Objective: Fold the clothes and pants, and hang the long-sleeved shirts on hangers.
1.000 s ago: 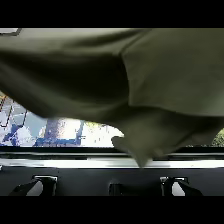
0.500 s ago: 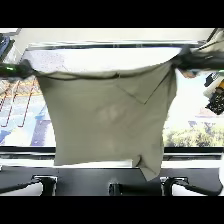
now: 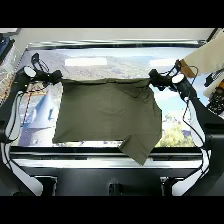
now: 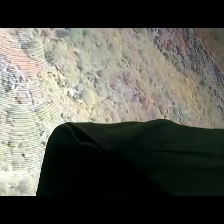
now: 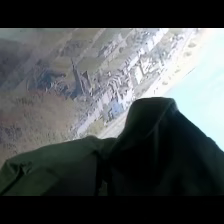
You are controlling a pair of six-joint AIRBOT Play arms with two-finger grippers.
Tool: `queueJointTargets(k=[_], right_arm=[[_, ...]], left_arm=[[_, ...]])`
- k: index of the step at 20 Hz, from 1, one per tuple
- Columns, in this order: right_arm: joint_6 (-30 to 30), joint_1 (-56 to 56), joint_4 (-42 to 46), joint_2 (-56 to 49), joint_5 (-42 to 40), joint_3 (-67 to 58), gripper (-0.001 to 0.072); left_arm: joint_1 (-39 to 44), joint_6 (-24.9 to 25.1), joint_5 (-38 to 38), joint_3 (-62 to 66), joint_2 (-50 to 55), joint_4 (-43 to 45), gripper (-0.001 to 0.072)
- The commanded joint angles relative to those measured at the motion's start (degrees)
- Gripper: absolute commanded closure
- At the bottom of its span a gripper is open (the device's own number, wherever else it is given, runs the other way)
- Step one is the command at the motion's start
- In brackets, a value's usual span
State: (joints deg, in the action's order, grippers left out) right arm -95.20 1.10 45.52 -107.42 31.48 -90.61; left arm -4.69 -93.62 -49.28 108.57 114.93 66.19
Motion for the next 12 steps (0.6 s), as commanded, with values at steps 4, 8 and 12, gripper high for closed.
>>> queueJointTargets(k=[4,8,12], right_arm=[[-0.3,1.7,-3.4,-1.1,2.4,-2.2,0.0278],[9.0,11.3,-2.9,6.5,20.2,-2.4,0.0227],[18.8,22.1,2.5,13.7,41.4,-0.2,0.0234]], left_arm=[[-0.6,-2.4,-4.6,5.9,5.6,-3.2,0.0088],[-6.0,1.3,-20.0,8.6,2.2,-2.9,0.0059],[-11.9,6.8,-39.3,6.7,-3.1,-3.0,0.0059]])
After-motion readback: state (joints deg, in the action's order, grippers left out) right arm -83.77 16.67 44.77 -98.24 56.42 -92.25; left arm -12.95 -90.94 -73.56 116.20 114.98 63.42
